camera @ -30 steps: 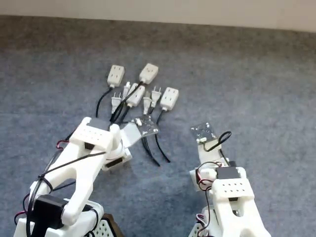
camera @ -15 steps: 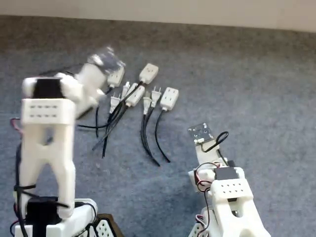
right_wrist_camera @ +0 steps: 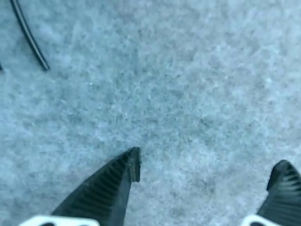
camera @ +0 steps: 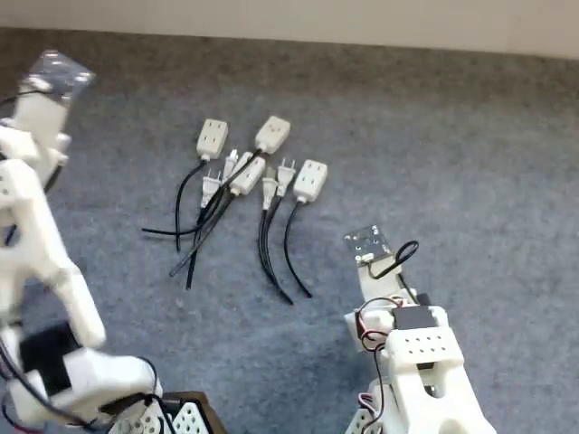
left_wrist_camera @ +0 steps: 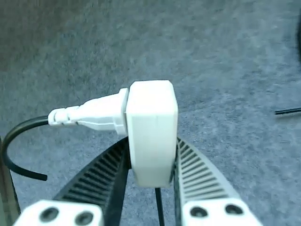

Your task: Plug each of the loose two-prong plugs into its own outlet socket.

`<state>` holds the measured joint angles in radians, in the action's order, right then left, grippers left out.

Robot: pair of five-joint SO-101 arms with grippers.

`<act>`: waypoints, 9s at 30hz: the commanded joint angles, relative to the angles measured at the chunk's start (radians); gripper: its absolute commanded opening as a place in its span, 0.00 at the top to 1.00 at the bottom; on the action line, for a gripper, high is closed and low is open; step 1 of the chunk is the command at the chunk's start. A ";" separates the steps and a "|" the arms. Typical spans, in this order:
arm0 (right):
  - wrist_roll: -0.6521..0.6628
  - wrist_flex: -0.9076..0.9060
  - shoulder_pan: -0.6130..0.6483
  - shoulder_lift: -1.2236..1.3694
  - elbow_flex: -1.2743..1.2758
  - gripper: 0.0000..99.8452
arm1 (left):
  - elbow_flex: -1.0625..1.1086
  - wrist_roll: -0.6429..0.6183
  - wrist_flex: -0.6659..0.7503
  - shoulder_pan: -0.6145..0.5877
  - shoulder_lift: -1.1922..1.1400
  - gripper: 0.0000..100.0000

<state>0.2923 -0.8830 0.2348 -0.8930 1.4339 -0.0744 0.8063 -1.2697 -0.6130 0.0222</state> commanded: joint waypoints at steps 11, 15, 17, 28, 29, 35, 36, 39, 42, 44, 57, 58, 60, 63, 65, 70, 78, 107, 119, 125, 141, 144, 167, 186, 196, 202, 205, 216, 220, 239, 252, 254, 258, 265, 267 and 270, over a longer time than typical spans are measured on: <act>0.005 0.010 0.021 -0.012 0.002 0.59 | -0.975 -0.118 -0.115 -0.131 -0.835 1.00; 0.005 0.010 0.021 -0.012 0.002 0.59 | -1.222 -0.117 -0.170 -0.151 -1.047 1.00; 0.005 0.010 0.021 -0.012 0.002 0.59 | -1.314 -0.115 -0.199 -0.153 -1.136 1.00; 0.005 0.010 0.021 -0.012 0.002 0.59 | -1.573 -0.115 -0.350 -0.142 -1.345 0.92; 0.005 0.010 0.021 -0.012 0.002 0.59 | -1.578 -0.115 -0.358 -0.143 -1.343 0.89; 0.005 0.010 0.021 -0.012 0.002 0.59 | -1.578 -0.120 -0.370 -0.148 -1.279 0.72; 0.005 0.010 0.021 -0.012 0.002 0.59 | -1.578 -0.120 -0.371 -0.148 -1.259 0.71; 0.005 0.010 0.021 -0.012 0.002 0.59 | -1.578 -0.163 -0.371 -0.147 -1.188 0.71; 0.005 0.010 0.021 -0.012 0.002 0.59 | -1.578 -0.190 -0.408 -0.137 -1.099 0.71; 0.005 0.010 0.021 -0.012 0.002 0.59 | -1.578 -0.190 -0.446 -0.111 -1.036 0.71; 0.005 0.010 0.021 -0.012 0.002 0.59 | -1.455 -0.376 -0.466 0.384 -0.848 0.71; 0.005 0.010 0.021 -0.012 0.002 0.59 | -1.402 -0.394 -0.439 0.423 -0.848 0.71; 0.005 0.008 0.021 -0.012 0.002 0.59 | -1.279 -0.431 -0.318 0.476 -0.848 0.71; 0.005 0.005 0.021 -0.012 0.002 0.59 | -1.090 -0.468 -0.117 0.503 -0.848 0.71; 0.005 0.005 0.021 -0.012 0.002 0.59 | -0.990 -0.473 -0.025 0.507 -0.848 0.71; 0.005 0.005 0.021 -0.012 0.002 0.59 | -0.855 -0.473 0.083 0.519 -0.849 0.71; 0.005 0.004 0.021 -0.012 0.002 0.59 | -0.717 -0.473 0.203 0.545 -0.849 0.71; 0.005 0.007 0.021 -0.012 0.002 0.59 | -1.425 -0.416 -0.367 0.550 -1.030 0.99; 0.005 0.048 0.021 -0.013 0.028 0.59 | -0.691 -0.242 -0.528 0.771 -0.463 0.99; 0.005 0.048 0.021 -0.013 0.028 0.59 | -0.182 -0.169 -0.503 0.957 -0.016 0.99; 0.008 0.048 0.021 -0.013 0.030 0.59 | 1.214 0.057 0.155 1.023 0.782 0.99; 0.006 0.048 0.021 -0.013 0.030 0.59 | 1.348 0.057 0.242 1.107 0.835 0.99; 0.006 0.050 0.077 -0.012 0.056 0.59 | 1.280 -0.032 0.311 1.133 0.854 0.68; 0.005 0.050 0.079 -0.013 0.053 0.59 | 1.147 -0.927 0.678 0.414 0.849 0.71; -0.043 -0.119 0.160 0.021 -0.311 0.59 | 1.245 -0.927 0.836 0.404 0.845 0.71; -0.196 -0.239 0.329 0.325 -0.728 0.59 | 1.237 -0.885 0.841 0.357 0.831 0.71; -0.339 -0.194 0.371 0.512 -0.881 0.63 | 1.193 -0.914 0.842 0.288 0.757 0.71; -0.517 0.186 0.378 1.058 -1.127 0.84 | 0.901 -1.076 0.815 0.077 0.332 0.71; -0.517 0.199 0.372 1.164 -1.213 0.81 | 0.889 -1.076 0.789 0.077 0.348 0.71; -0.512 0.282 0.374 1.419 -1.437 0.73 | 0.923 -1.069 0.789 0.101 0.386 0.71; -0.516 0.143 0.378 1.342 -1.544 0.73 | 0.923 -1.069 0.790 0.117 0.384 0.71; -0.517 0.143 0.387 1.333 -1.537 0.73 | 0.923 -1.069 0.792 0.117 0.384 0.71; -0.509 0.159 0.460 1.313 -1.463 0.73 | 0.923 -1.069 0.792 0.117 0.384 0.71; -0.410 0.294 0.499 1.254 -1.311 0.73 | 0.923 -1.069 0.792 0.117 0.384 0.71; -0.387 0.303 0.498 1.247 -1.297 0.73 | 0.923 -1.069 0.792 0.117 0.384 0.71; -0.385 0.286 0.493 1.231 -1.293 0.73 | 0.923 -1.069 0.792 0.119 0.384 0.71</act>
<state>-0.1128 -0.6068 0.7043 0.4158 0.1419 0.8554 -0.2570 -0.4764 -0.5132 0.3798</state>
